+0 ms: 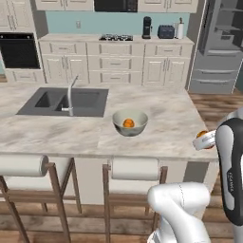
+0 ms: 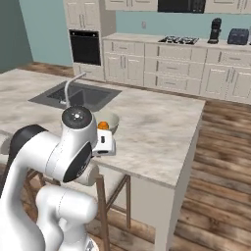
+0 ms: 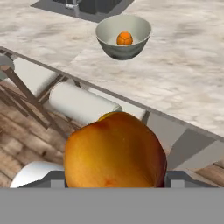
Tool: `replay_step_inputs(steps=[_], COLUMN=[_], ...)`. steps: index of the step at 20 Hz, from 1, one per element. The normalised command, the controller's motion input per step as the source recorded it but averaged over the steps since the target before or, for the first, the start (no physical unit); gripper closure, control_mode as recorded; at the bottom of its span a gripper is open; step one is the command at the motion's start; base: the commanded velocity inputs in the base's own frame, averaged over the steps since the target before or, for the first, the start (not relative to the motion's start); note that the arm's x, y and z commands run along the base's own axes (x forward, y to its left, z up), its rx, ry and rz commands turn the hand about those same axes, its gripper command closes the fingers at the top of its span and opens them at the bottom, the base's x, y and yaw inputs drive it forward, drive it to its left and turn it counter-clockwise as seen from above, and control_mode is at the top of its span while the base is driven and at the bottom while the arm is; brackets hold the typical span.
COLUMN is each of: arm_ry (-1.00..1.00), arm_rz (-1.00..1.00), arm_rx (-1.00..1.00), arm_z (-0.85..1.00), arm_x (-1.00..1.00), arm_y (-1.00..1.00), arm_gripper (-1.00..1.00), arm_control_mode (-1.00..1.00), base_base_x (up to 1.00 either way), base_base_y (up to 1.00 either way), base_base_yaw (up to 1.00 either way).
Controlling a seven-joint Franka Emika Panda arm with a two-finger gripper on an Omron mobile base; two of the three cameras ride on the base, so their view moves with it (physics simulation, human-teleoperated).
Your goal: Retrieve the orange and peach from the fridge and place them into the bowl on the dining table.
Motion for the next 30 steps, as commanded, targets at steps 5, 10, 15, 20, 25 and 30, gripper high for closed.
replay_step_inputs(steps=[5, 10, 15, 20, 25, 30], arm_ry=[0.00, 0.00, 0.00, 0.00, 0.00, 0.00], arm_rz=[0.00, 0.00, 0.00, 0.00, 0.00, 0.00], arm_rx=[0.00, 0.00, 0.00, 0.00, 0.00, 0.00], arm_z=[0.00, 0.00, 0.00, 0.00, 0.00, 0.00], arm_x=[0.00, 0.00, 0.00, 0.00, 0.00, 0.00], arm_y=[0.00, 0.00, 0.00, 0.00, 0.00, 0.00], arm_gripper=[1.00, 1.00, 1.00, 1.00, 1.00, 1.00], arm_control_mode=[1.00, 1.00, 1.00, 1.00, 1.00, 1.00], base_base_x=[0.00, 0.21, 0.33, 0.40, 0.46, 0.49], base_base_y=[0.94, 0.22, -0.16, -0.34, -0.17, -0.08], base_base_yaw=[0.00, -0.02, -0.01, 0.00, 0.00, 0.00])
